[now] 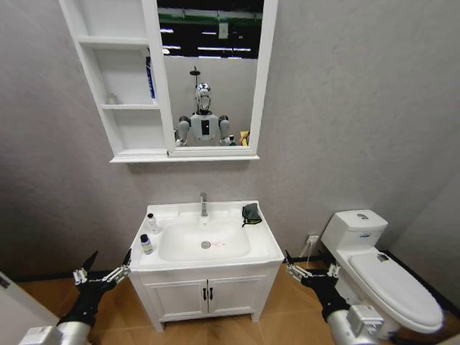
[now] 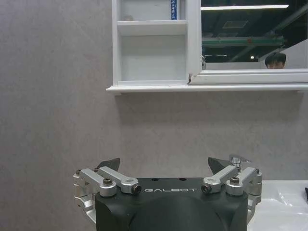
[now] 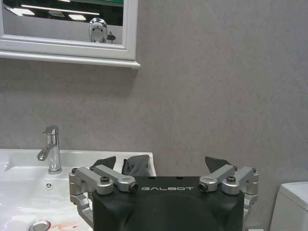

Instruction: Move facial cleanser and shampoo from washbasin to cabinet, then wipe washbasin with towel.

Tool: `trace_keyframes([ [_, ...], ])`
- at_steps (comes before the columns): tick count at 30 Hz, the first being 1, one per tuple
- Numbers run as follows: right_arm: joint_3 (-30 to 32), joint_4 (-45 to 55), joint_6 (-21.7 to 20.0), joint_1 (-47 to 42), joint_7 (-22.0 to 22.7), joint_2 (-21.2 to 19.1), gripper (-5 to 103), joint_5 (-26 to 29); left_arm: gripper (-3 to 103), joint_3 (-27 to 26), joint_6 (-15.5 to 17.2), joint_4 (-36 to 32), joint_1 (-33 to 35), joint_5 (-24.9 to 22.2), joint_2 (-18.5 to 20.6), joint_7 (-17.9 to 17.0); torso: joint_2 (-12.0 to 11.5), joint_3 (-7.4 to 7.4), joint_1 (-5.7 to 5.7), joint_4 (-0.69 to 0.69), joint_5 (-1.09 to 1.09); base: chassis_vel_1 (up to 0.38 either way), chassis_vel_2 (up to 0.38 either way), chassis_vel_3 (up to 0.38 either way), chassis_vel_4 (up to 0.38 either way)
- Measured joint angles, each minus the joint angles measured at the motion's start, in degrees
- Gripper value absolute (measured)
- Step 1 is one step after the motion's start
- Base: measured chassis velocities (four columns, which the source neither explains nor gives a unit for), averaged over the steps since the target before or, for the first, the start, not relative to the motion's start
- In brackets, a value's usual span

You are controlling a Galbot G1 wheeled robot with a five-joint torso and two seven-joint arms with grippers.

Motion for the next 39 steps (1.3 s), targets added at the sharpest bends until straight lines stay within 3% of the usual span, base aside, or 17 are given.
trace_keyframes([
  [7,0.51,0.00,0.43,0.58,1.44,-0.37,100,1.34,100,4.87,-1.85,2.22,-0.81,5.23,-1.35,-0.45,-0.03,0.02,0.08,-0.01,-0.01,0.002,-0.003,-0.007,0.003],
  [15,1.11,0.00,-0.18,0.64,0.19,-0.37,100,1.39,100,5.91,0.71,1.39,-2.65,5.59,-0.88,-1.19,-0.03,0.02,0.08,-0.02,-0.01,0.000,0.000,0.000,0.000],
  [39,0.55,0.00,-1.11,0.27,-0.62,-0.29,100,0.66,100,5.26,0.36,0.75,-1.18,5.24,-1.11,-1.13,-0.04,0.02,0.09,-0.01,-0.01,-0.044,0.043,0.050,-0.045],
])
